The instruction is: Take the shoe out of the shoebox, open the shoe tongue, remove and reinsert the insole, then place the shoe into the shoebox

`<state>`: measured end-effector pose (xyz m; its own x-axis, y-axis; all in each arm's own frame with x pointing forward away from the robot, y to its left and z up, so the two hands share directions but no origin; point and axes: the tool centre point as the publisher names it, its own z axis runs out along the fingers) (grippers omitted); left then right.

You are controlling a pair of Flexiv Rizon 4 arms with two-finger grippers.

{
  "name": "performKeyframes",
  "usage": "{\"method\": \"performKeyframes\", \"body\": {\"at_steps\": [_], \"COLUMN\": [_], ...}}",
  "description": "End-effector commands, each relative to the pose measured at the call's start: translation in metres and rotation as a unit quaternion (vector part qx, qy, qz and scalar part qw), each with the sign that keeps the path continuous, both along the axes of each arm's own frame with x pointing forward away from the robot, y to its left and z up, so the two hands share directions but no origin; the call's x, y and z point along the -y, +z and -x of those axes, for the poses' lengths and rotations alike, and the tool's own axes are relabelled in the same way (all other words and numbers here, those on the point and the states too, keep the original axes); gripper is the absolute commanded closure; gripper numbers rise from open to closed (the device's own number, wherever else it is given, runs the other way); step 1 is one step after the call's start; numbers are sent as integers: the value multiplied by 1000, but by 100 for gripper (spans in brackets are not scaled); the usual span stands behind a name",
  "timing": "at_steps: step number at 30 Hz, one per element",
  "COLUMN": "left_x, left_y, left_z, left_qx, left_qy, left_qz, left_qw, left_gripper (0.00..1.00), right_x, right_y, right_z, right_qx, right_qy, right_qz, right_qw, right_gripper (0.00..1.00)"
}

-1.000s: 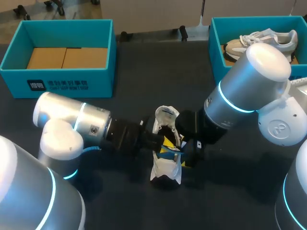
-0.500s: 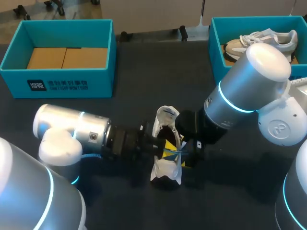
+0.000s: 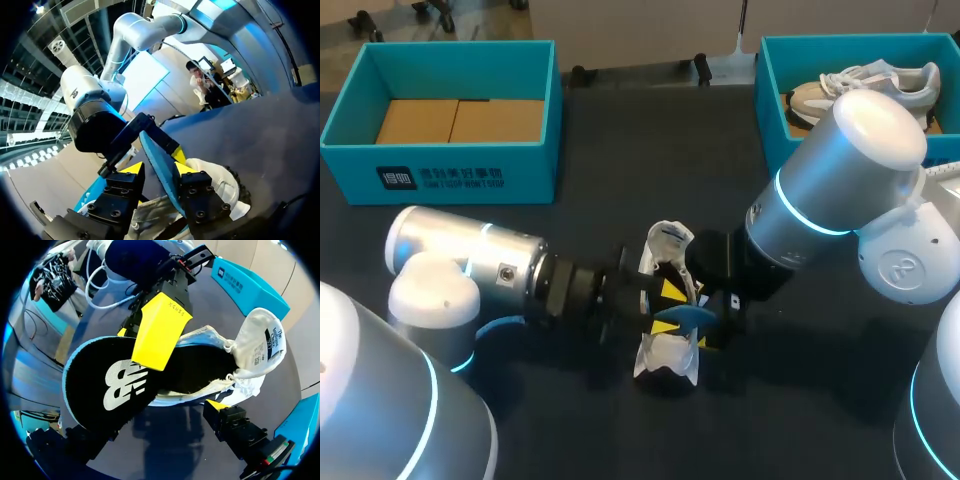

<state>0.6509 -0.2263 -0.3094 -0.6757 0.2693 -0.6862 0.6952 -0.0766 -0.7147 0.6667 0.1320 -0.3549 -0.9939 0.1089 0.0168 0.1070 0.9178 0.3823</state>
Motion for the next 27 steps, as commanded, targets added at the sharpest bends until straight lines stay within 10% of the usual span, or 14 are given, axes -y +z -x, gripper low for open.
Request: {"method": "performKeyframes", "body": {"at_steps": [1, 25, 27], "left_x": [-2, 26, 25], "left_y": [2, -7, -10], "left_z": [-1, 5, 5], "left_qx": [-5, -44, -42], "left_qy": [-12, -1, -7], "left_qz": [-11, -53, -61], "left_qw": [1000, 998, 997], "left_gripper": [64, 70, 100], "right_x": [-2, -2, -2], "right_y": [-1, -1, -1], "right_z": [1, 1, 1], "right_qx": [1, 1, 1], "right_qy": [-1, -1, -1], "right_qz": [2, 2, 2], "right_qw": [1000, 1000, 1000], "right_gripper": [0, 0, 0]}}
